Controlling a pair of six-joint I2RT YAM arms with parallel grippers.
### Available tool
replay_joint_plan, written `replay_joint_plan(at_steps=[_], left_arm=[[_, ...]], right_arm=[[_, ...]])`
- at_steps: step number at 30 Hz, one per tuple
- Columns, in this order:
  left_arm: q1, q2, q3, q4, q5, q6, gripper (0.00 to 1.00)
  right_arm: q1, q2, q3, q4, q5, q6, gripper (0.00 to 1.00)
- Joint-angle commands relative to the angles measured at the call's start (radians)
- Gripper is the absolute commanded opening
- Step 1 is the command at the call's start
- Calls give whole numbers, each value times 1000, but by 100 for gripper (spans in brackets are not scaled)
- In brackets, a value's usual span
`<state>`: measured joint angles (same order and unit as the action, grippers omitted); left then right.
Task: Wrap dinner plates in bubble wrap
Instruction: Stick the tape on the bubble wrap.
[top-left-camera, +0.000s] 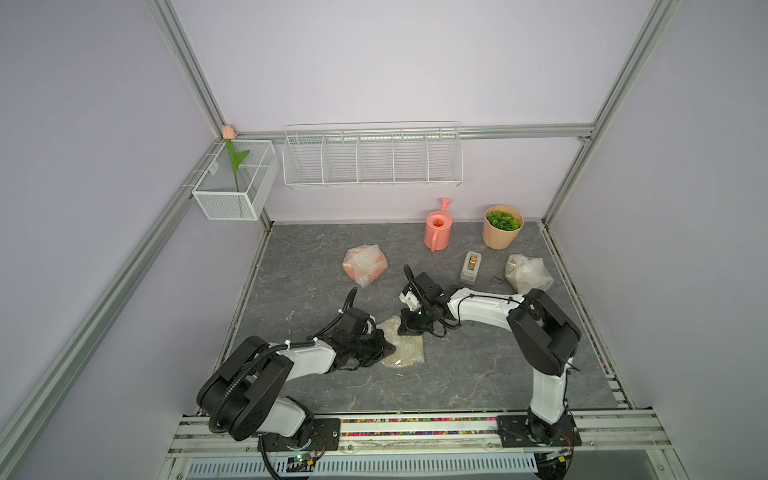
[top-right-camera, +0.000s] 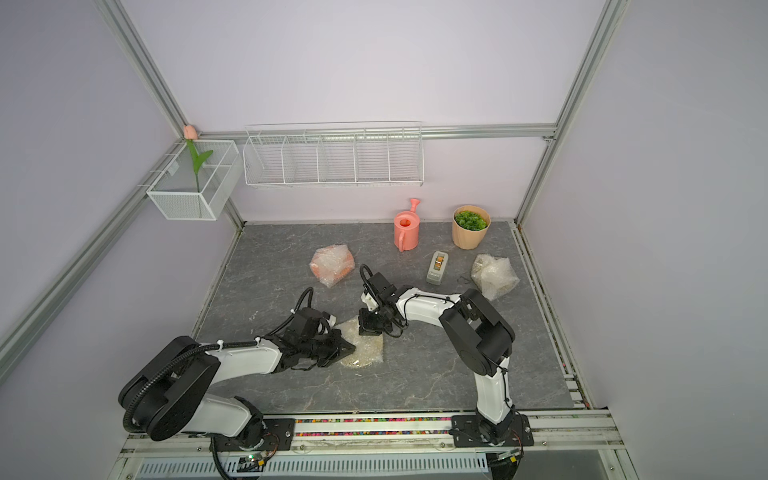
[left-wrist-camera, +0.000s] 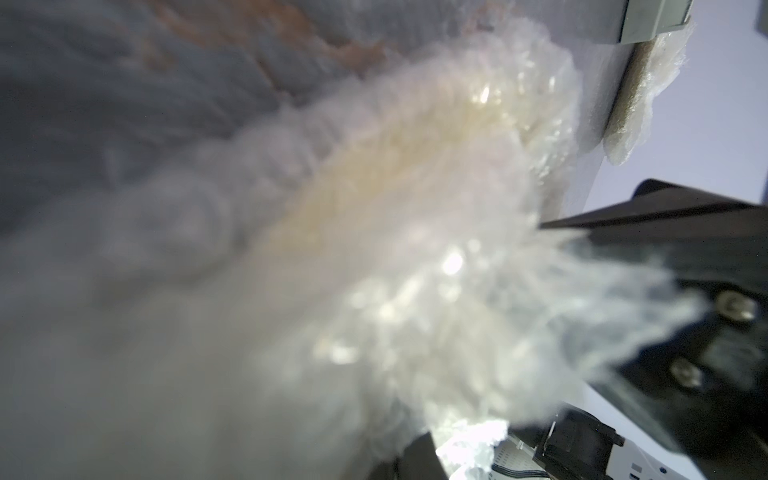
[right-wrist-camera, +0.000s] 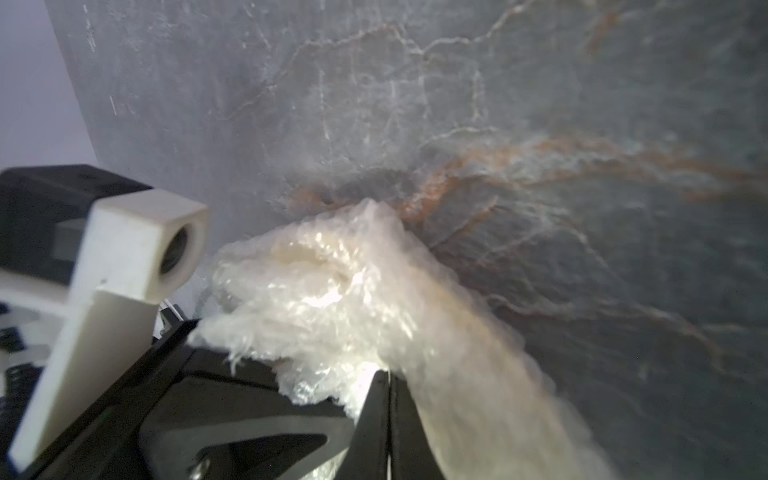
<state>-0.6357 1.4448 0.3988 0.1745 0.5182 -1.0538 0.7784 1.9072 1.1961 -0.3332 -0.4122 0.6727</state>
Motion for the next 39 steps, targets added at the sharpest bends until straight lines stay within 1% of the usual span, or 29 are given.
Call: replay_joint_plan(at_steps=[1, 3, 5, 7, 8, 9, 10, 11, 14, 17, 21, 23, 25, 28, 31, 34, 36, 39], left_arm=[[-6, 41, -68, -252, -57, -2, 0], [-5, 42, -66, -253, -55, -2, 0], [-5, 45, -63, -257, -55, 2, 0], [-6, 43, -63, -259, -55, 3, 0], [-5, 44, -64, -258, -55, 2, 0], [-6, 42, -66, -256, -55, 2, 0], [-6, 42, -66, -259, -55, 2, 0], [-6, 43, -65, -258, -54, 3, 0], [-5, 43, -65, -261, -52, 4, 0], [-6, 47, -53, -284, -51, 21, 0], [-6, 51, -48, -289, -51, 25, 0], [-6, 45, -48, -292, -52, 24, 0], [-7, 35, -49, -298, -51, 23, 0], [-23, 15, -50, -320, -49, 24, 0], [-73, -15, -56, -337, -67, -4, 0], [-142, -49, -76, -335, -84, -67, 0], [-194, -80, -94, -339, -100, -109, 0], [-293, -134, -129, -342, -134, -188, 0]], right_arm=[[7, -71, -29, 2, -106, 5, 7], [11, -50, -70, 71, -184, 42, 7], [15, -14, -99, 105, -210, 63, 7], [20, 34, -99, 85, -220, 49, 7], [21, 60, -84, 32, -205, 26, 7], [26, 70, -57, -56, -140, -6, 7], [31, 59, -43, -109, -78, -29, 7], [33, 34, -42, -134, -51, -38, 7], [41, -58, -71, -76, -130, -9, 7], [72, -97, -81, -52, -180, 10, 7], [98, -37, -120, -33, -193, 24, 7], [110, 29, -115, -76, -204, 4, 7], [119, 36, -105, -121, -167, -13, 7], [103, -80, -139, -67, -173, 34, 7], [76, -204, -148, -40, -188, 69, 10], [38, -305, -166, -58, -161, 95, 11], [2, -366, -190, -93, -117, 95, 11], [-46, -426, -228, -141, -67, 78, 11]])
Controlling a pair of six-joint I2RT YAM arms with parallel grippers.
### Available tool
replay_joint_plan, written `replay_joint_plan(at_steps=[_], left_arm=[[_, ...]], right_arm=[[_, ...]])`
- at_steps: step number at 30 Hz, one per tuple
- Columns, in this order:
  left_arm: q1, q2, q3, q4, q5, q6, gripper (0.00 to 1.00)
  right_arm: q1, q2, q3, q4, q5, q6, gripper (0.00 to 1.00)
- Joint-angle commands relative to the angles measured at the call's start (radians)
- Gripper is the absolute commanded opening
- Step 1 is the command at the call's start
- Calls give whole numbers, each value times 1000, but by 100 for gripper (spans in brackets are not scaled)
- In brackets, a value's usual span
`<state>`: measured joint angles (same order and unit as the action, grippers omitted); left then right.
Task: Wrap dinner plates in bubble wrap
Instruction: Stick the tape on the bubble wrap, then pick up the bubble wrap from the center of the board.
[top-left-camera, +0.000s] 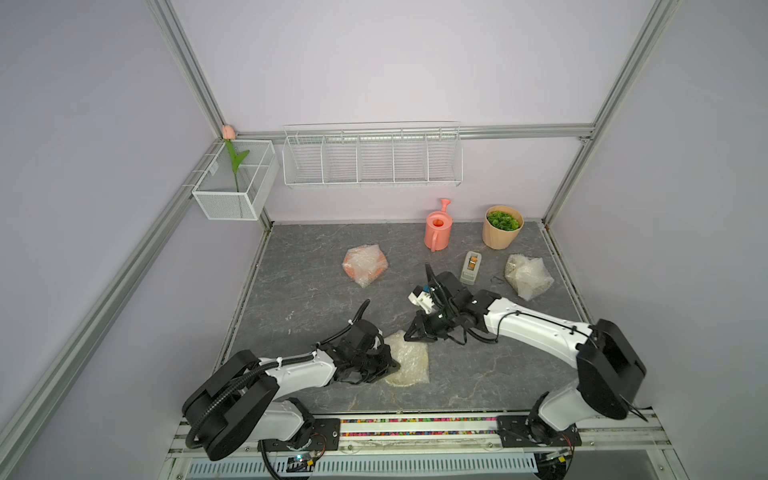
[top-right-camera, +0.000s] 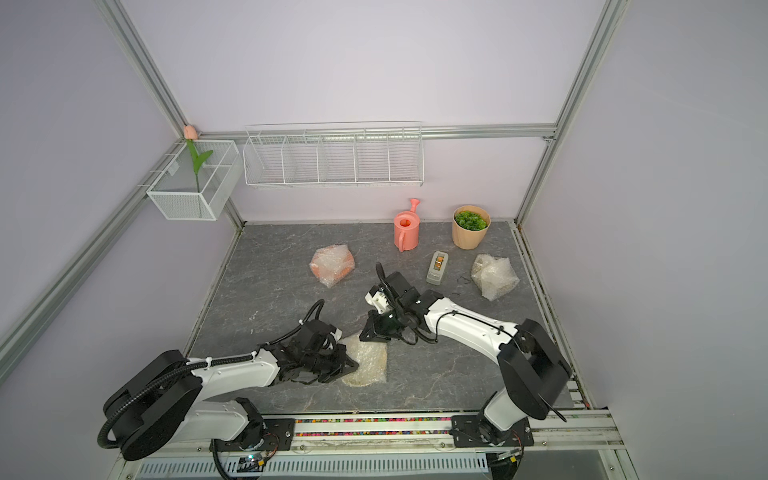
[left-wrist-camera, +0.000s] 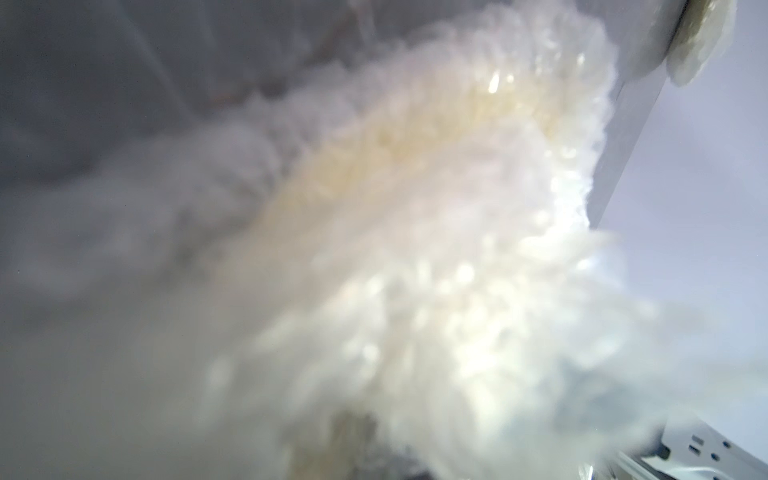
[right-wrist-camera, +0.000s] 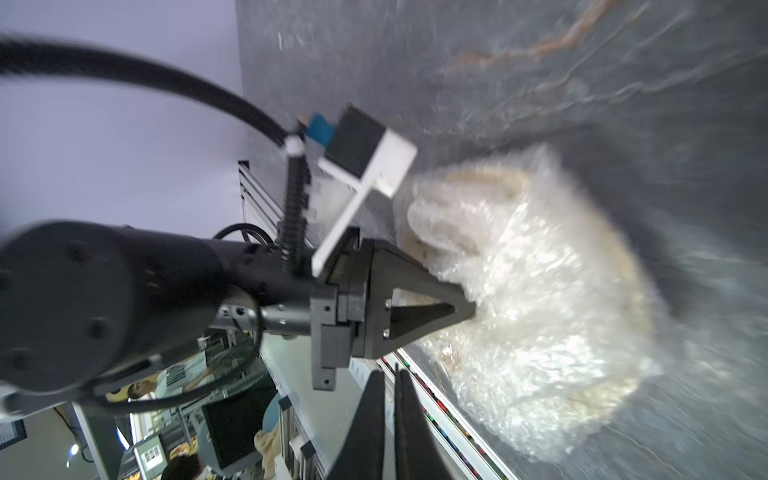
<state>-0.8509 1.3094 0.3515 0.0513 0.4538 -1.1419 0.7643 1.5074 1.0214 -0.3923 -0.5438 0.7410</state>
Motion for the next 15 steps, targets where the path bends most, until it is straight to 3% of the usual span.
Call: replay_joint_plan(at_steps=[1, 4, 7, 11, 15], left_arm=[[-108, -13, -92, -218, -80, -128, 0], [-212, -58, -121, -213, -114, -212, 0], [-276, -78, -137, -221, -134, -263, 0], [-297, -103, -143, -237, -151, -282, 0], [-297, -110, -141, -242, -162, -283, 0]], right_arm=[[-42, -38, -68, -84, 64, 8, 11], [-51, -55, -107, -96, 63, -4, 16], [-51, -58, -161, -100, 50, -11, 30], [-51, -88, -258, -85, 42, -17, 51], [-29, -71, -364, 54, -63, 24, 57]])
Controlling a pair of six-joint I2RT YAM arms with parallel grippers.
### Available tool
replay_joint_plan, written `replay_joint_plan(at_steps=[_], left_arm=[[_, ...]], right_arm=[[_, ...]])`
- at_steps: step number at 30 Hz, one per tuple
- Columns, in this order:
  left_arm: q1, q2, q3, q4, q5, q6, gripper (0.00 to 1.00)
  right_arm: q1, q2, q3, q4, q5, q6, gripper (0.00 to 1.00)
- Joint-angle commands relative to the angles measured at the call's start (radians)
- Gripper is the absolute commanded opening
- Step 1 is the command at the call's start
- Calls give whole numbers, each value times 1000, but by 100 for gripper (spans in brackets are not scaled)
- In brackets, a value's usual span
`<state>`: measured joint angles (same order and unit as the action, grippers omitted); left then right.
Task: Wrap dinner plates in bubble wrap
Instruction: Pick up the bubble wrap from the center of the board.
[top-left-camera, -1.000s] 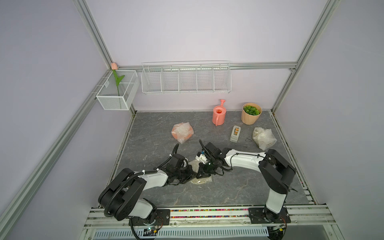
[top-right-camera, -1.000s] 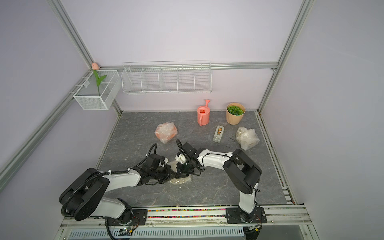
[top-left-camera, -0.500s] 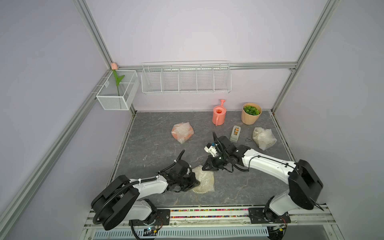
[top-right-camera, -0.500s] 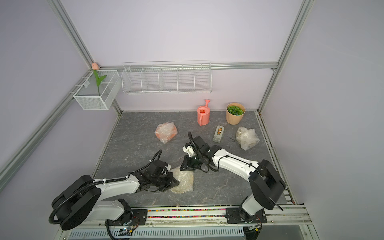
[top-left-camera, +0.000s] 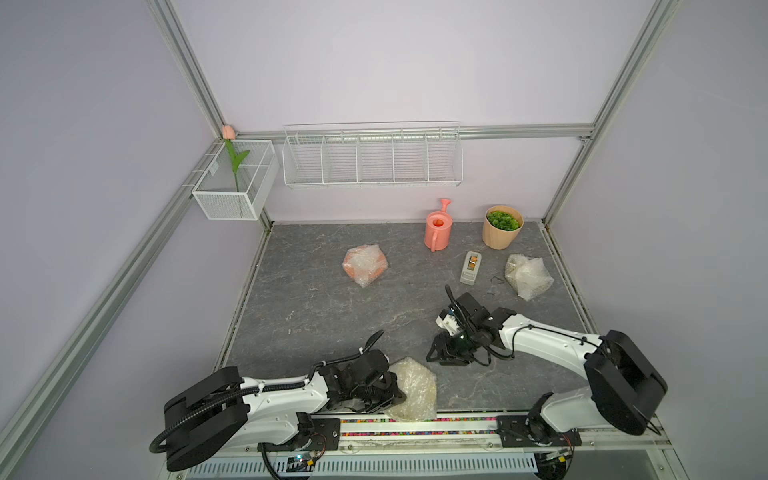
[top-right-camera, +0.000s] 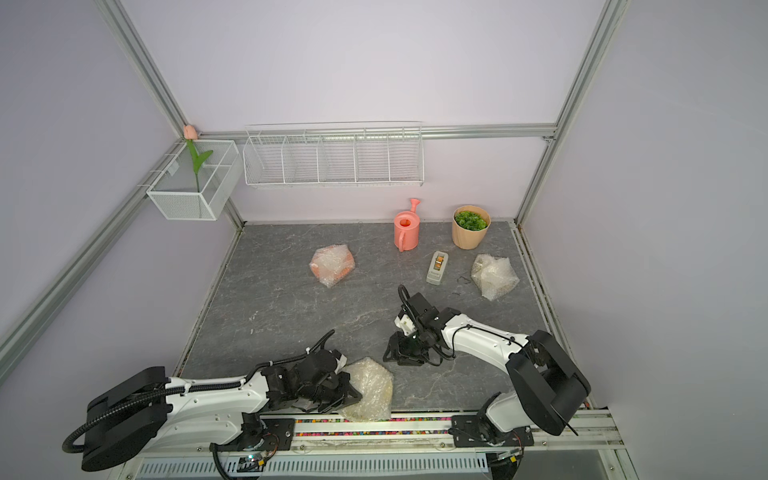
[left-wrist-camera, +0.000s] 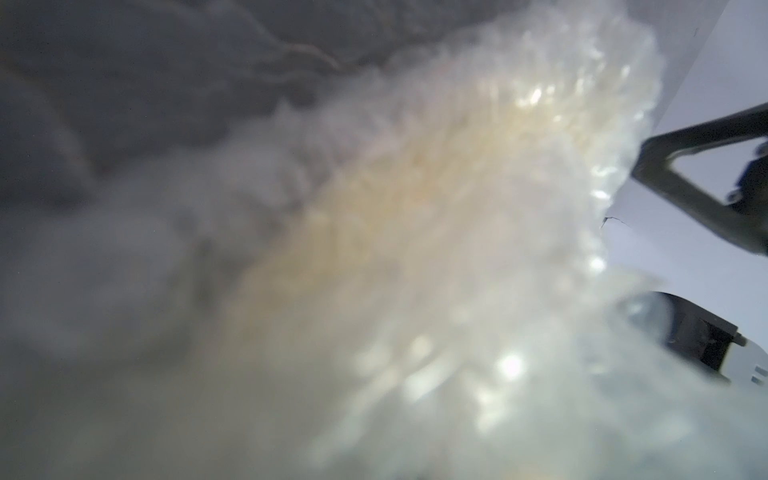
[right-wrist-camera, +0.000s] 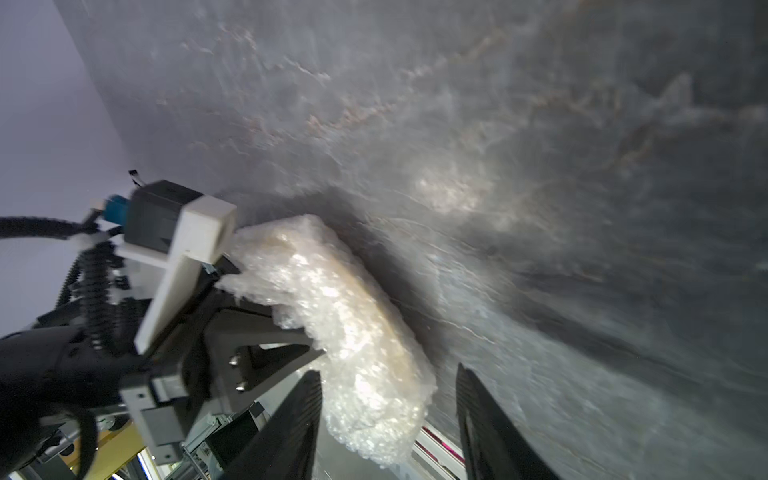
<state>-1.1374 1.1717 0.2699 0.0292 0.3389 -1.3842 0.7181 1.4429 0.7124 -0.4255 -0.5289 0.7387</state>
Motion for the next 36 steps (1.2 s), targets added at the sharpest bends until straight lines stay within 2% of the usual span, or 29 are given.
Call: replay_joint_plan(at_steps=[1, 4, 6, 8, 10, 13, 17, 21, 23, 25, 27, 31, 36], left_arm=[[-9, 27, -60, -218, -49, -41, 0], [-10, 24, -54, -222, -56, -38, 0], [-10, 21, -46, -229, -58, -36, 0], [-10, 8, -32, -251, -62, -36, 0], [-10, -33, 2, -312, -82, -30, 8], [-2, -127, 89, -491, -174, -8, 27], [54, -285, 203, -732, -311, 66, 48], [254, -412, 311, -903, -338, 206, 60], [379, -448, 357, -934, -304, 289, 62], [497, -424, 405, -948, -251, 403, 62], [571, -343, 454, -960, -224, 488, 64], [614, -223, 513, -934, -228, 575, 65], [626, -123, 538, -877, -264, 610, 69]], right_arm=[[28, 8, -76, 128, -104, 39, 57], [71, 77, -119, 288, -158, 99, 54], [96, 124, -131, 374, -167, 138, 39], [109, 138, -130, 377, -131, 146, 27], [112, 134, -129, 369, -101, 148, 17], [111, 123, -115, 332, -76, 138, 10], [101, 101, -85, 279, -66, 112, 7], [57, 80, -50, 238, -71, 87, 7], [22, 78, -22, 225, -73, 73, 7], [-23, 94, 25, 203, -81, 54, 7], [-78, 124, 93, 174, -76, 28, 7], [-190, 225, 253, 137, -48, 0, 8], [-295, 422, 485, 77, -21, -38, 10]])
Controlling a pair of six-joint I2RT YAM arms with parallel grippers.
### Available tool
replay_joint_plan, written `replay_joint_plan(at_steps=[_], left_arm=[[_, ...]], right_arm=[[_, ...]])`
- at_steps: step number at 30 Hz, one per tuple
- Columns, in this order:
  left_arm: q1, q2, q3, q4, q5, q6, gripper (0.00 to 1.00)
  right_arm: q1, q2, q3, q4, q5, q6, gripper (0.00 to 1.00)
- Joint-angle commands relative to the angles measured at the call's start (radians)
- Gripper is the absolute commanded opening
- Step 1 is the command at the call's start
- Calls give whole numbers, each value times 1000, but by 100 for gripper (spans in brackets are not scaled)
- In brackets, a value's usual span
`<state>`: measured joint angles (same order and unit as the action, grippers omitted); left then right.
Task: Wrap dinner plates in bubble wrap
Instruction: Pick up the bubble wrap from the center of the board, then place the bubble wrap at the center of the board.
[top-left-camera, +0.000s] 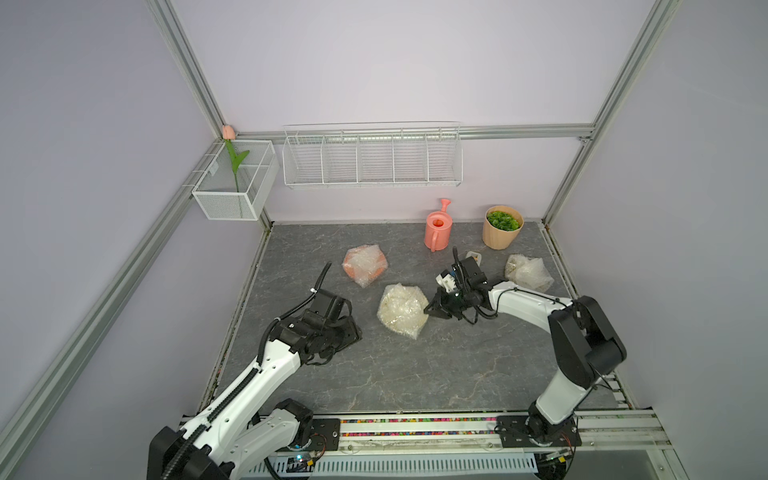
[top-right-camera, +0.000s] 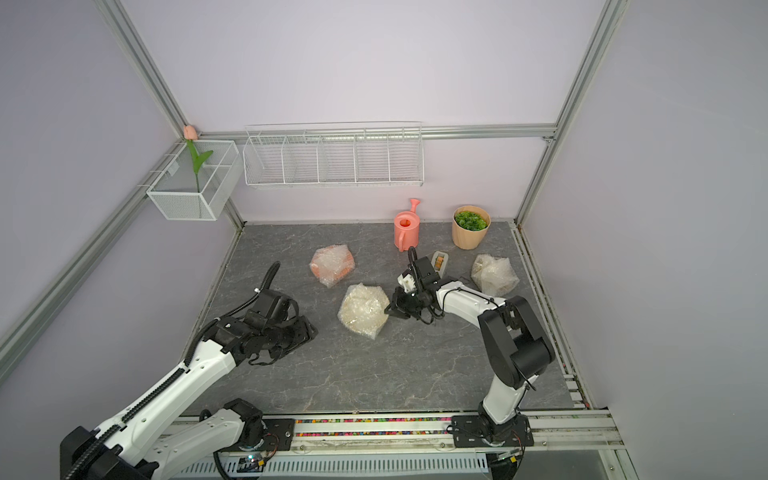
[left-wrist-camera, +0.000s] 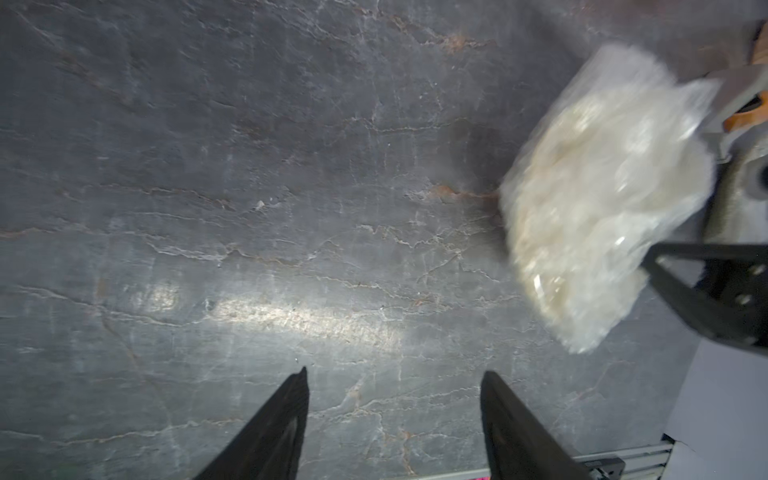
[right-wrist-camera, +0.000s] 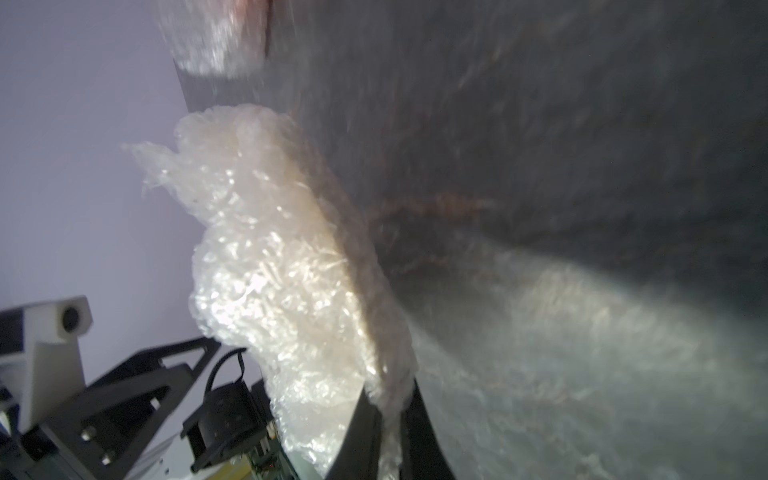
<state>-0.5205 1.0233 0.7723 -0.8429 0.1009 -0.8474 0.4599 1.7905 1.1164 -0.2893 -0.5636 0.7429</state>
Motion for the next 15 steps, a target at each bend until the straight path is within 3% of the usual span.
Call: replay_joint_plan(at_steps=[1, 4, 8, 12, 15], left_arm=[[11, 40, 38, -2, -32, 81, 70], [17, 81, 45, 17, -52, 99, 76], [26, 130, 58, 26, -85, 109, 86], [48, 178, 79, 29, -134, 137, 93], [77, 217, 98, 45, -188, 172, 97]], right_arm=[[-48, 109, 125, -70, 16, -49, 10], [-72, 207, 273, -153, 83, -97, 14], [-102, 236, 369, -228, 153, -137, 33], [-134, 135, 362, -315, 281, -206, 55], [-166, 27, 309, -364, 394, -286, 85]])
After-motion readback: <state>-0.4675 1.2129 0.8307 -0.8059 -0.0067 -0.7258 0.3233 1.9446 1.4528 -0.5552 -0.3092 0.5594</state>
